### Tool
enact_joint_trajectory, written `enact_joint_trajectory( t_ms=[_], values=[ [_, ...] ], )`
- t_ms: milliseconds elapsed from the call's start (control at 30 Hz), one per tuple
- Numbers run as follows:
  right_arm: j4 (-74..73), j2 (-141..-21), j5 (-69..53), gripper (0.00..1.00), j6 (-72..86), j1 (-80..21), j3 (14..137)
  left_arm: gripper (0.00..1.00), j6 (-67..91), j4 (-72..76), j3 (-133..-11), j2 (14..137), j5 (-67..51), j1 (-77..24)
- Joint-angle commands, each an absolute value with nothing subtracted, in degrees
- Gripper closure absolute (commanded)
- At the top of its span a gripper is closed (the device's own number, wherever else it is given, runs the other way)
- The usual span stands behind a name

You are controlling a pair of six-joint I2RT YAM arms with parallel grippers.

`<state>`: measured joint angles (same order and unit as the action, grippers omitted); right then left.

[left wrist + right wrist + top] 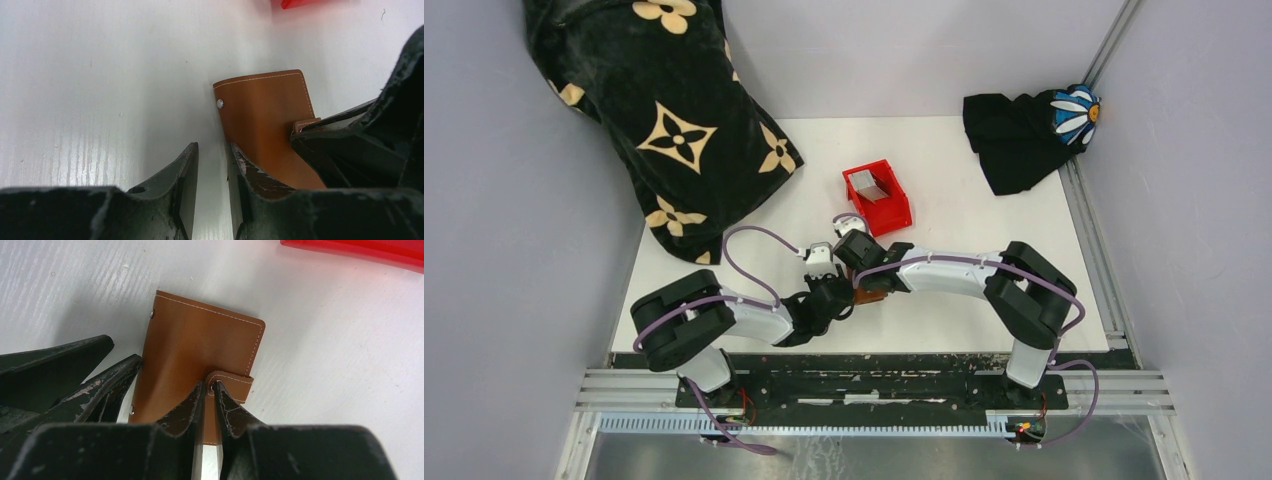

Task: Put the credit cards into the card holder
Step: Close the card holder at the center of the board.

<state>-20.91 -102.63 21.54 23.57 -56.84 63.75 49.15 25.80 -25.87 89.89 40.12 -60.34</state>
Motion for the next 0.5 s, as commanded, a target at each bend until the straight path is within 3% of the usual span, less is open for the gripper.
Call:
enact_joint_trajectory(
  t_ms=[0,467],
  values=[
    [-19.01,-103.82,20.39,0.84,24.88,-57.82,66.67,0.65,48.16,29.14,-26.79,91.29,37.71,-60.38],
    [-18.41,-105.57,20.53,0.85,25.21,-57.40,66.56,0.65,48.16,29.39,-26.65,91.55,37.62,-60.42]
  ],
)
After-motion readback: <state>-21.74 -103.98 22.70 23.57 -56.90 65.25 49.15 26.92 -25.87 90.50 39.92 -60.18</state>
